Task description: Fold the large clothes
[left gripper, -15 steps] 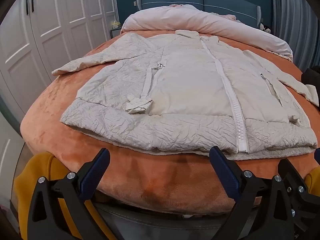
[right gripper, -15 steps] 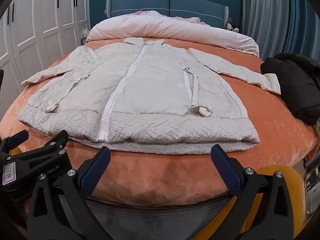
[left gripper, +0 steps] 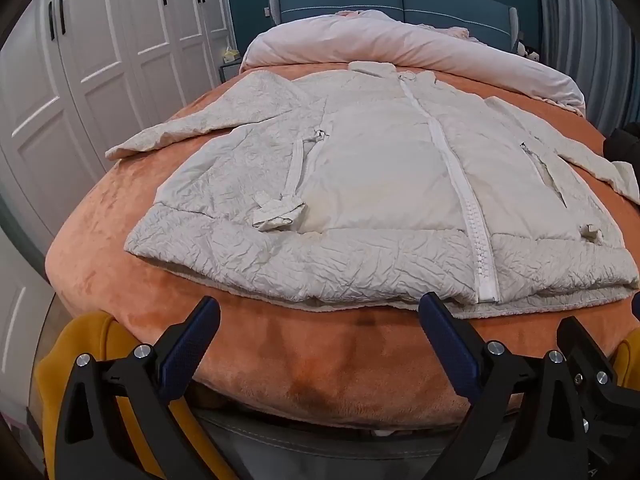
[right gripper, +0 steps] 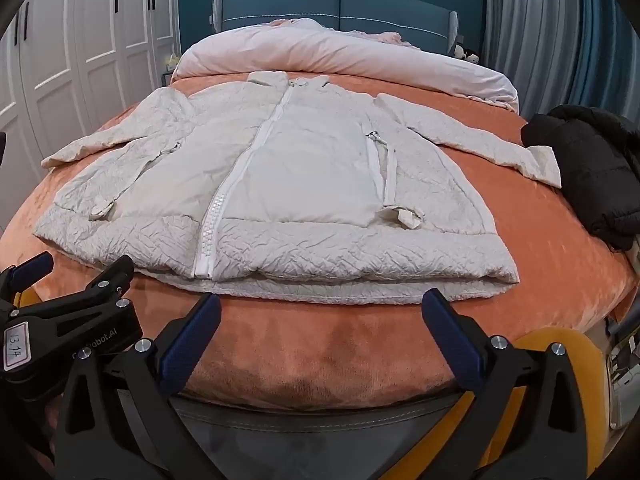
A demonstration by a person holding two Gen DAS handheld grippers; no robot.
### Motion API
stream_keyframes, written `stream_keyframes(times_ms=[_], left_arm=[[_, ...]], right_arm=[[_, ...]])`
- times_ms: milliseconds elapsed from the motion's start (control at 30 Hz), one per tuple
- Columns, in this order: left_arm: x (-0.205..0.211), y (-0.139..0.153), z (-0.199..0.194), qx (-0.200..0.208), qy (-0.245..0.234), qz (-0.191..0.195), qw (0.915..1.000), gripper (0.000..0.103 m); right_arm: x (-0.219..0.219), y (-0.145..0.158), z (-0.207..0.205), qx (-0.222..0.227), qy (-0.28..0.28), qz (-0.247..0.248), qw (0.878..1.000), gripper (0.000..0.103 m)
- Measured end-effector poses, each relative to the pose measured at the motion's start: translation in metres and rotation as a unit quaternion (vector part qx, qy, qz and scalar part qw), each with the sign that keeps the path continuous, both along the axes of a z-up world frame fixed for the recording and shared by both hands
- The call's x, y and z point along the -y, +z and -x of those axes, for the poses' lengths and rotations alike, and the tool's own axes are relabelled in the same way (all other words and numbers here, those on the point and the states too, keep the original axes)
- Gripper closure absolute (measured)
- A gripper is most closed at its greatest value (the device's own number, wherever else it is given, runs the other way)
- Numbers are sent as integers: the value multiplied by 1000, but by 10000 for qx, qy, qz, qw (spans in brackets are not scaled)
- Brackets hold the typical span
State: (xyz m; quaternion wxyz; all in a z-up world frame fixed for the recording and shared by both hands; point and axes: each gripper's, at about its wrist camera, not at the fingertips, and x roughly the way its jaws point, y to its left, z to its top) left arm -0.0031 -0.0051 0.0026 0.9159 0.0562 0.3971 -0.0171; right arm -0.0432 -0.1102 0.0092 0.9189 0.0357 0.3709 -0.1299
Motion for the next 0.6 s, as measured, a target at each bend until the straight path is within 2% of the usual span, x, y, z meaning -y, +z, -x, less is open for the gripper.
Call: stream_keyframes(times_ms=[600], left_arm=[[-2, -4, -1, -5, 8, -18, 10000, 6]], right_arm=[[-2, -3, 0, -25, 12, 27, 10000, 5]])
